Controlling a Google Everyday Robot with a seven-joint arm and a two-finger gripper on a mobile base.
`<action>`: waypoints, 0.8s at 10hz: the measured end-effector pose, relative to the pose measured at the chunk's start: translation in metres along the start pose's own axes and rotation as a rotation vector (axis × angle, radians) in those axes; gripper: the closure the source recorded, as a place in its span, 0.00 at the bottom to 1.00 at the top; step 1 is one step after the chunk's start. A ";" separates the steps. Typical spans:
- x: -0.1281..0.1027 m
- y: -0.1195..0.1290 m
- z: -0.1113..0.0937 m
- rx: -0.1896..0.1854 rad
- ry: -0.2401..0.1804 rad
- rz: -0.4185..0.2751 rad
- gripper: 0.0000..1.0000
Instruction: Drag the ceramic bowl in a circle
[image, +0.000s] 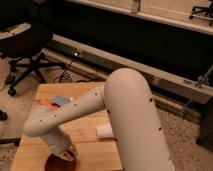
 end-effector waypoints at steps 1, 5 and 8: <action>0.005 -0.024 -0.010 -0.016 0.019 -0.058 1.00; 0.057 -0.102 -0.050 -0.045 0.121 -0.175 1.00; 0.113 -0.135 -0.090 -0.026 0.198 -0.187 1.00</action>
